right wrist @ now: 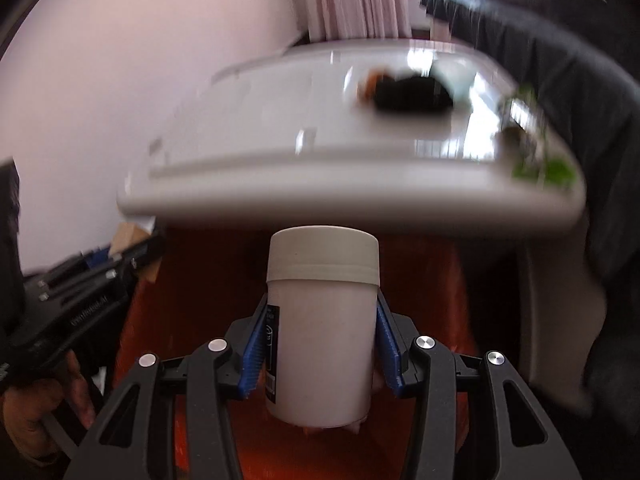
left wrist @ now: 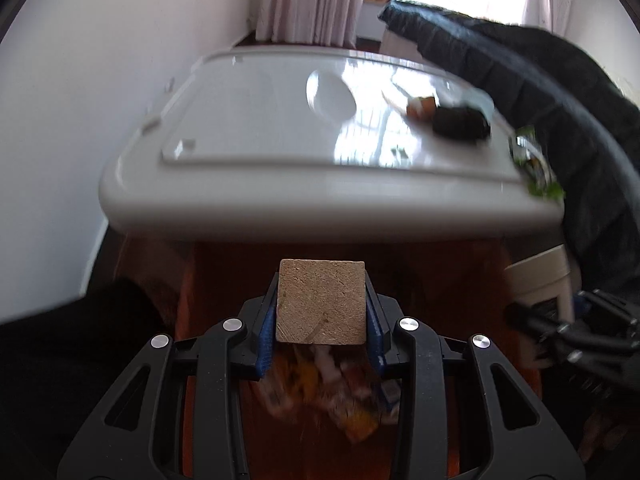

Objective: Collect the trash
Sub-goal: 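Carry the block and cylinder over the bin and open both tools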

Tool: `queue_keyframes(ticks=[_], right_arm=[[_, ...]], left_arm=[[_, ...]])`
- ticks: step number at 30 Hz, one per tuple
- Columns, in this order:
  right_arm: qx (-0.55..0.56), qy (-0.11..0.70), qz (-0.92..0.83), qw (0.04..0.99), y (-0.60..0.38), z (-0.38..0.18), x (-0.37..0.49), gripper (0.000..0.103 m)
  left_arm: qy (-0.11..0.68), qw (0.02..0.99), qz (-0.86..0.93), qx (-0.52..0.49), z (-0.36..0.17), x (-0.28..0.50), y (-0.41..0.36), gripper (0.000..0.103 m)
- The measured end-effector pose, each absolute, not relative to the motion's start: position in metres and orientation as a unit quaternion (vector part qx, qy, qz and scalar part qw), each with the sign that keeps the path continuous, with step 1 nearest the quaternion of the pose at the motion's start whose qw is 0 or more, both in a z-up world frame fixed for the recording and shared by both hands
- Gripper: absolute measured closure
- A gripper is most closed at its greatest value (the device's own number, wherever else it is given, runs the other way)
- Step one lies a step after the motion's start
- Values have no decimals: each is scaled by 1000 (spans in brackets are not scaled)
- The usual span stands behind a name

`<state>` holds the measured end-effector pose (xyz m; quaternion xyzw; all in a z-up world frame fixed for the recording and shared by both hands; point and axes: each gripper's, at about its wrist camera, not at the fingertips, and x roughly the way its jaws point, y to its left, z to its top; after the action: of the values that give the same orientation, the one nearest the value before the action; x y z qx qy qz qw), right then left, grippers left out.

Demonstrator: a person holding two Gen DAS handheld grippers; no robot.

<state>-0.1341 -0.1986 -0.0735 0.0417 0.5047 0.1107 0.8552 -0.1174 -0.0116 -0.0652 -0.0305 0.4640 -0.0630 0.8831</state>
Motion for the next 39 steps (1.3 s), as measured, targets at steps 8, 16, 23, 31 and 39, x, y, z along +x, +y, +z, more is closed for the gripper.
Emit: queue_keyframes(ticks=[8, 16, 23, 31, 39], right_arm=[[14, 526, 99, 845, -185, -101, -149, 56], [-6, 527, 94, 844, -181, -111, -150, 55], [-10, 513, 83, 854, -184, -106, -155, 19], [12, 507, 65, 859, -198, -104, -152, 17], [18, 478, 46, 877, -213, -79, -139, 17]], left_arm=[[488, 871, -55, -27, -91, -135, -5, 68], [493, 868, -49, -38, -94, -132, -2, 68], [481, 875, -26, -36, -85, -132, -2, 23], [473, 879, -19, -53, -76, -128, 4, 22], [421, 905, -29, -53, -41, -118, 1, 22]])
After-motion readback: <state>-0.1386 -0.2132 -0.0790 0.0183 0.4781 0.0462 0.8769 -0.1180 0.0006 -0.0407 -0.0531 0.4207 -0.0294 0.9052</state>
